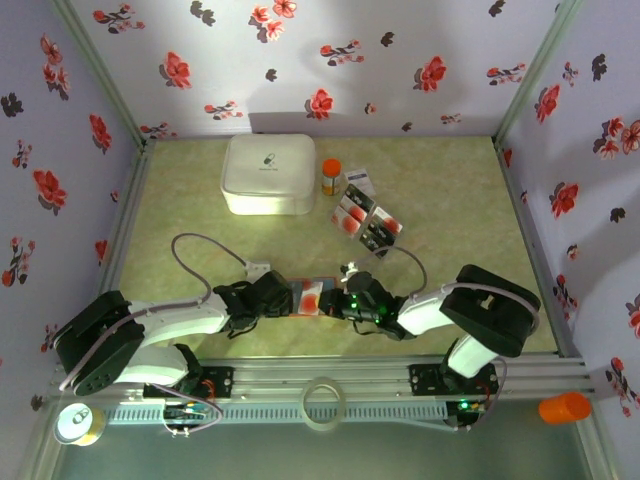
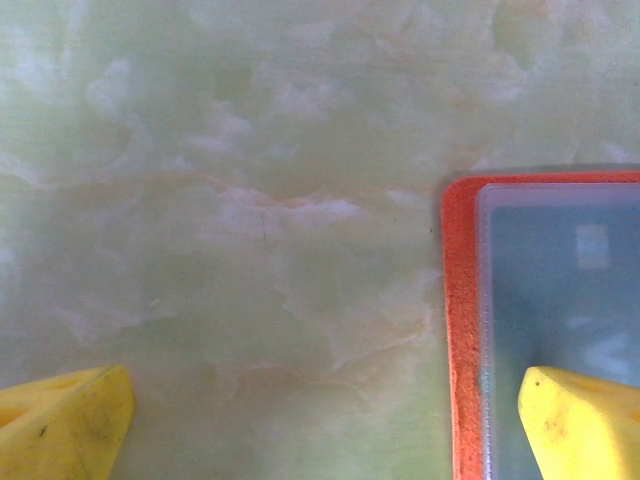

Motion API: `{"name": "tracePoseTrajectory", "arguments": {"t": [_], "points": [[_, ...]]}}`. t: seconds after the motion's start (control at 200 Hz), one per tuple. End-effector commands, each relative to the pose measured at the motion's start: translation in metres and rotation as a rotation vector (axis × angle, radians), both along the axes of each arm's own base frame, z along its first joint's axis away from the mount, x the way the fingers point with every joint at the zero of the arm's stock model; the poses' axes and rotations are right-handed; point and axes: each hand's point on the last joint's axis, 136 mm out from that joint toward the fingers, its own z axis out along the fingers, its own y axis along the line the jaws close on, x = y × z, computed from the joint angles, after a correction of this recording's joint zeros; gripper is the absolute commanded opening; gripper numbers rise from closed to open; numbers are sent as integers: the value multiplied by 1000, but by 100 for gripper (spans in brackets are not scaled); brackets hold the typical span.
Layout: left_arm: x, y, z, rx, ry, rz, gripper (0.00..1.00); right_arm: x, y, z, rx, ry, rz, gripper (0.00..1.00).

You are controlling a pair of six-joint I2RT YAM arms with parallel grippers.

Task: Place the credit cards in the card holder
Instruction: Insert the credit card into the card slot.

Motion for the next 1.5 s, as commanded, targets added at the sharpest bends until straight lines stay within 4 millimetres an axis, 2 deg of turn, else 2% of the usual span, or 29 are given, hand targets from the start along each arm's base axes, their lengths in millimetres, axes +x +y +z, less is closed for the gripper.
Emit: {"name": "tracePoseTrajectory", "arguments": {"t": [0.0,0.35,0.595,0.87,1.18,1.495], "points": [[-6,9,-12,29,19,17,100,-11,-6,-23,-85,69,29,0],[-6,10,-9,25,12,21,100,-10,-5,-27,-88,109,50,0],[-3,30,7,61,-13,93,100,-11,-6,-29,-94,119,56,0],[-8,45,-7,120,42,140,100,-10,-3,-27,-94,119,71,0],[-5,38,-19,135,59,114,100,-8,-3,-26,-97,137,88,0],[-4,33,-24,130,63,98,100,-9,5,-30,-77,188,130,0]]}}
